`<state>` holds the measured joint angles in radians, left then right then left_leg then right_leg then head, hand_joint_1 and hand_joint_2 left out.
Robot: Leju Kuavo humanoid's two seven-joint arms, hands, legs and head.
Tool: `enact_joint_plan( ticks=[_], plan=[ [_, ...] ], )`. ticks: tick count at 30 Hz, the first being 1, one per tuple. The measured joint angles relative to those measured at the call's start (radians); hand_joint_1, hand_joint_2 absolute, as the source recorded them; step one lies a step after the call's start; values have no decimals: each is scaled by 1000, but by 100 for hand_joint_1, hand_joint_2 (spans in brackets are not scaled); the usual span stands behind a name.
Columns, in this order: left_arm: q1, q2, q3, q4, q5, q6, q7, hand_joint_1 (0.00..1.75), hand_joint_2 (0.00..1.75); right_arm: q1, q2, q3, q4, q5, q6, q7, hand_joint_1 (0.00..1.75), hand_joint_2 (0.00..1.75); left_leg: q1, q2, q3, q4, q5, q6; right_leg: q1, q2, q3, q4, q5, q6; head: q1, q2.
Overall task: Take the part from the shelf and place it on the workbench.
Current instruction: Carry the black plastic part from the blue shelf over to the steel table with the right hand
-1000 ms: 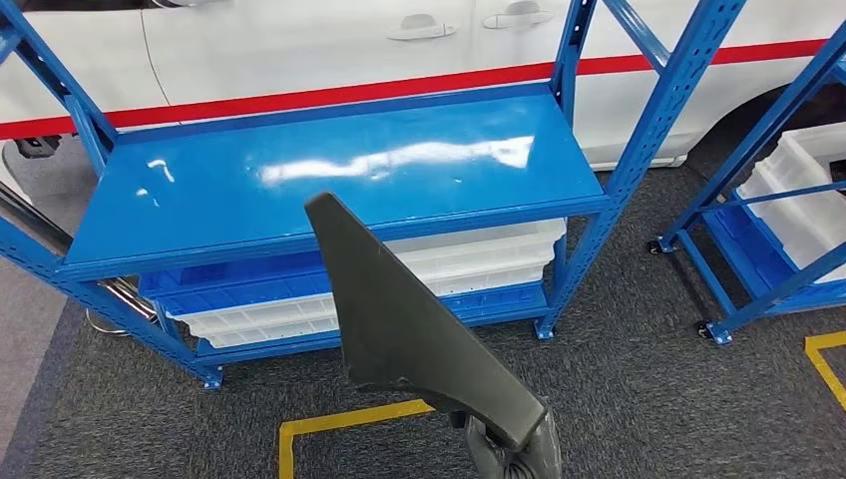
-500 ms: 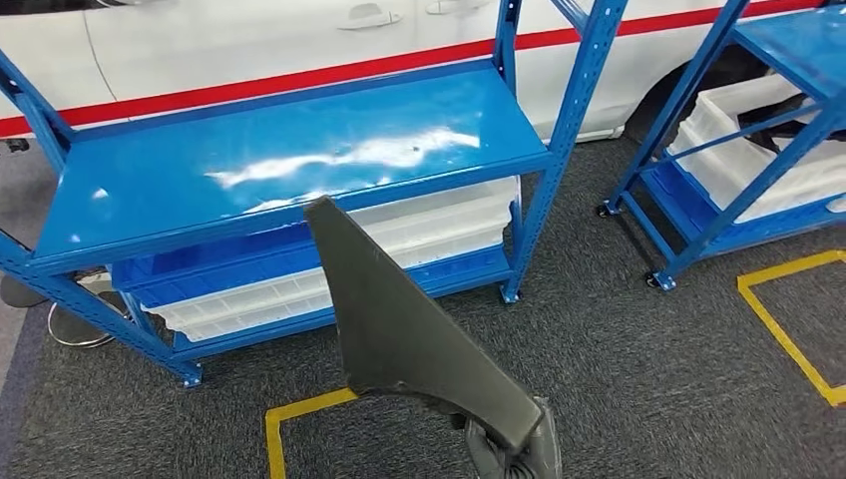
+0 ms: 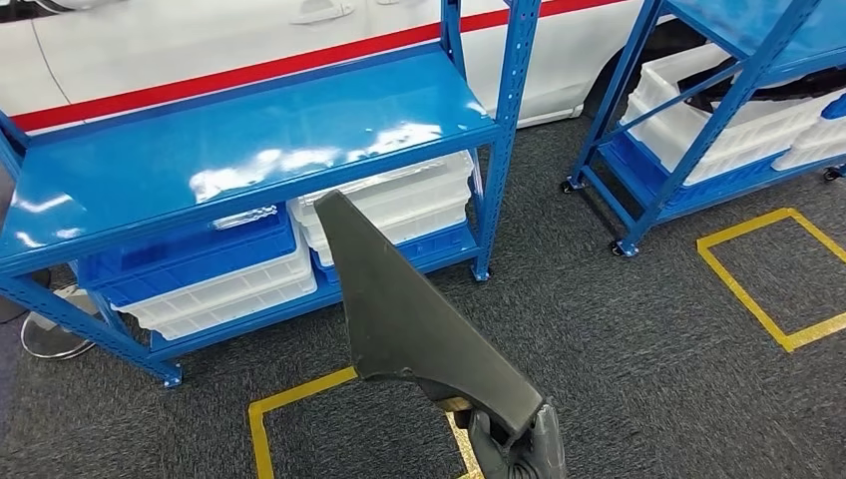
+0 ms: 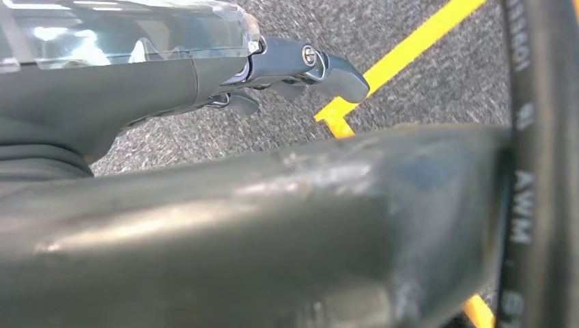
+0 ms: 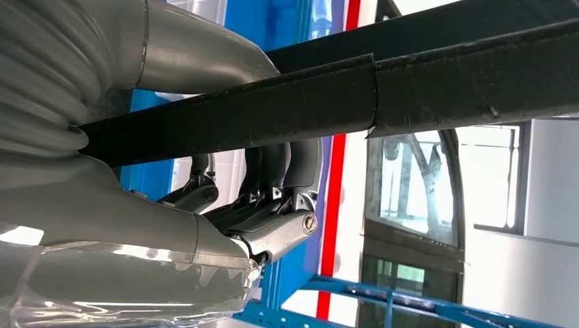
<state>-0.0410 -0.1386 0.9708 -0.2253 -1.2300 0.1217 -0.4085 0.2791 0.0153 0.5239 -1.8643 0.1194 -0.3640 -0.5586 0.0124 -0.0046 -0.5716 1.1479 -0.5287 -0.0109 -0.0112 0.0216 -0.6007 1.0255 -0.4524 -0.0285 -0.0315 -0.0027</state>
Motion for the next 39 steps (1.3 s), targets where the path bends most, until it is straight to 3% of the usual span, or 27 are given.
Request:
enact_joint_plan(
  ticks=[2,4,6,8,10,11,12,13,14,16,18,20,22,24,26,27,28,29,31,33,35,37,39],
  plan=[
    [-1,0,0,0,0,0,-1,0,0,-1,0,0,0,0,1,1,175,175,-3,-19,80,-125,16,7,0,10,-5,0,11,10,0,0],
    [-1,0,0,0,0,0,-1,0,0,-2,0,0,0,0,1,4,175,175,-7,-23,94,-155,15,11,-1,17,-8,-3,22,23,0,0],
    [-2,-1,0,0,0,-2,0,0,0,-2,1,-1,0,-1,1,9,175,175,-3,-12,92,-165,26,21,0,19,-13,3,20,34,0,0],
    [-2,-3,1,0,0,-4,1,0,0,-3,1,-1,0,-2,1,14,175,175,1,2,87,-173,39,36,2,6,-42,65,-27,40,0,0],
    [-1,-3,2,0,1,-5,1,0,0,-3,1,-2,0,-4,1,18,175,175,-5,16,76,-171,45,44,1,-8,-96,190,-99,43,0,0],
    [-1,-3,3,0,1,-5,2,0,0,-3,1,-2,1,-6,1,20,175,175,-7,23,71,-168,46,45,0,-10,-116,245,-121,44,0,0],
    [-1,-3,4,0,1,-6,3,0,0,-2,1,-2,2,-9,1,21,175,175,-9,31,67,-165,47,46,0,-12,-122,270,-125,44,0,0],
    [-1,-3,6,0,1,-6,3,0,0,-2,1,-3,3,-13,1,22,175,175,-11,39,64,-162,47,46,-1,-15,-109,258,-110,43,0,0],
    [-1,-4,7,0,2,-6,4,0,0,-1,1,-3,4,-17,1,23,175,175,-13,48,63,-159,46,45,0,-22,-77,209,-82,39,0,0],
    [-1,-5,8,0,2,-7,5,0,0,-1,1,-5,4,-26,1,23,175,175,-18,64,63,-152,41,41,10,-69,-1,72,-34,26,1,0],
    [-1,-7,12,0,2,-8,6,0,0,1,1,-7,4,-34,0,22,175,175,-23,82,62,-148,36,34,21,-103,31,1,-22,12,0,0],
    [-2,-7,16,0,2,-8,7,0,0,7,1,-10,4,-40,-2,22,175,175,-25,103,63,-147,34,25,22,-87,28,-5,-19,3,0,0],
    [-4,-7,20,0,2,-8,7,0,0,14,1,-14,5,-44,-6,21,175,175,-22,81,58,-127,12,14,17,-64,25,-11,-11,-6,0,0],
    [-4,-8,23,0,1,-7,7,0,0,18,4,-17,5,-48,-10,20,175,175,-15,33,22,-33,-52,3,10,-43,22,-15,-4,-15,0,0],
    [-1,-9,24,0,1,-7,6,0,0,22,6,-19,5,-53,-13,19,175,175,-10,15,-33,99,-114,-4,9,-19,17,-13,0,-17,0,0],
    [0,-9,25,0,1,-7,6,0,0,25,6,-21,5,-55,-13,19,175,175,-8,14,-48,135,-120,-6,8,-5,14,-11,2,-16,0,0],
    [0,-9,25,0,1,-7,6,0,0,29,6,-22,5,-57,-13,19,175,175,-6,13,-45,131,-105,-7,7,8,12,-8,3,-15,0,0],
    [0,-9,25,0,1,-6,6,0,0,32,7,-24,5,-58,-13,19,175,175,-4,9,-25,88,-73,-7,6,22,10,-5,4,-13,0,0],
    [-1,-9,25,0,1,-6,6,0,0,34,7,-28,5,-59,-13,19,175,175,0,-26,40,-50,-6,-3,6,48,7,2,6,-7,0,0],
    [-1,-10,25,0,1,-6,5,0,0,35,8,-30,5,-60,-13,19,175,175,1,-60,72,-130,16,3,5,70,-1,5,12,5,0,0],
    [-2,-10,26,0,1,-6,4,0,0,38,8,-32,5,-60,-13,18,175,175,-2,-55,72,-140,18,11,3,91,-10,4,22,22,0,0],
    [-4,-12,26,0,1,-6,4,0,0,43,8,-33,5,-60,-13,18,175,175,-1,-31,72,-147,30,25,3,73,-21,17,14,32,0,0],
    [-3,-13,26,0,1,-6,4,0,0,45,8,-34,5,-62,-13,17,175,175,1,-4,68,-153,40,38,4,20,-56,95,-40,35,0,0]
  ],
)
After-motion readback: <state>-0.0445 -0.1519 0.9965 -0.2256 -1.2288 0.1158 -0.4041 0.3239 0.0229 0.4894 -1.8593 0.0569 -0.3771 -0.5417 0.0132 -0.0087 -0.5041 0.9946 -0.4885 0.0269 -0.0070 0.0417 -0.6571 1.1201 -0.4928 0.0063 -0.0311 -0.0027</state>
